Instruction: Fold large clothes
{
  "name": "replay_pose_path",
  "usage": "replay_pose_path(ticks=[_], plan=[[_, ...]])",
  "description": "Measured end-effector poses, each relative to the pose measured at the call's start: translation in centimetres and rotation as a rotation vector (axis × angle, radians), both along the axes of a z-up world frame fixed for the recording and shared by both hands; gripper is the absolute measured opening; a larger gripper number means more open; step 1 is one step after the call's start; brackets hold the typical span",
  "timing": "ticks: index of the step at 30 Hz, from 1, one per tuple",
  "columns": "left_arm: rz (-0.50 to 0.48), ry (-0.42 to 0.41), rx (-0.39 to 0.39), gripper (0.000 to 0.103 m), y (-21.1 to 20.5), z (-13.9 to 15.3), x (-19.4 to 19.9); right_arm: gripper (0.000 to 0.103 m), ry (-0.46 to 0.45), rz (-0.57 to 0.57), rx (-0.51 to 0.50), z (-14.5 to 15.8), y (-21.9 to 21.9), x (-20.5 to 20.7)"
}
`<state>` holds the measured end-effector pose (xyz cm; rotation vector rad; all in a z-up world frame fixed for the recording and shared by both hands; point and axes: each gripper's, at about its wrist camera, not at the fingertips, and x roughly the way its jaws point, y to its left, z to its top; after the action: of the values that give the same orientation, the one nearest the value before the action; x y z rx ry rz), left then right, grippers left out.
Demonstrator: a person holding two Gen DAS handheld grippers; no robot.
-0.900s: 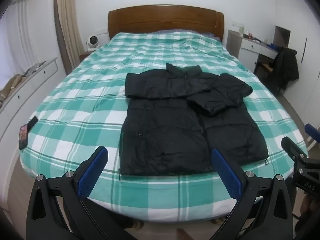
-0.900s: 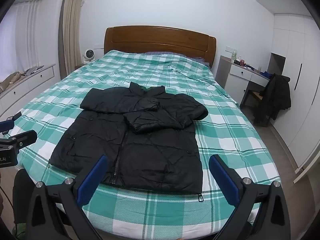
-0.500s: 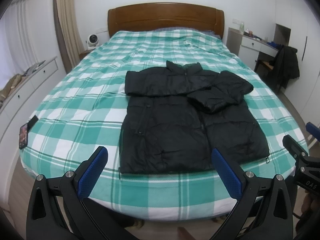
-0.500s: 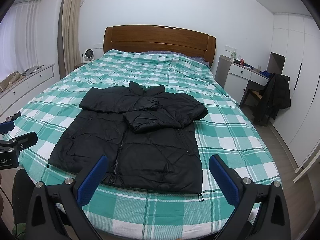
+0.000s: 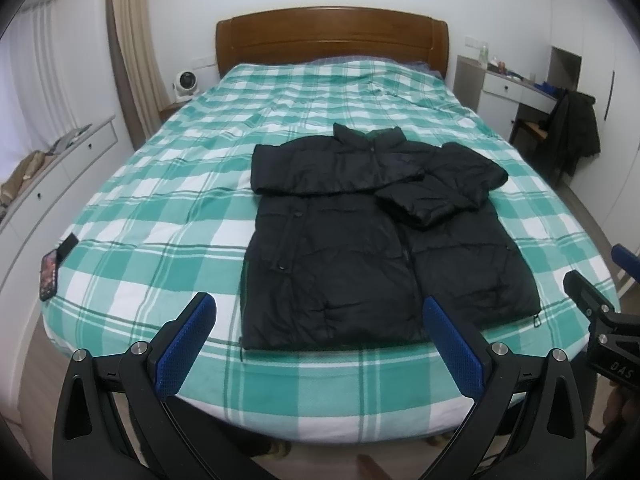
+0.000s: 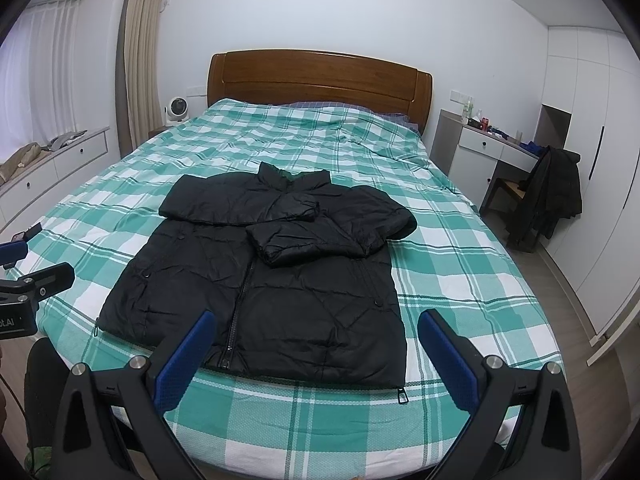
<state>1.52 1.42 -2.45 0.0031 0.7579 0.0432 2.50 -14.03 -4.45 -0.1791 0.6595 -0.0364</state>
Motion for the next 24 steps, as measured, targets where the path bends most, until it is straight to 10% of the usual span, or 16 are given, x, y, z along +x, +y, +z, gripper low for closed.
replay_pose_path(ticks=[24], plan=[[0.014, 0.045, -0.019, 0.103, 0.34, -0.59, 0.91, 0.103, -0.022, 0.003, -0.017, -0.20, 0.12, 0.59]])
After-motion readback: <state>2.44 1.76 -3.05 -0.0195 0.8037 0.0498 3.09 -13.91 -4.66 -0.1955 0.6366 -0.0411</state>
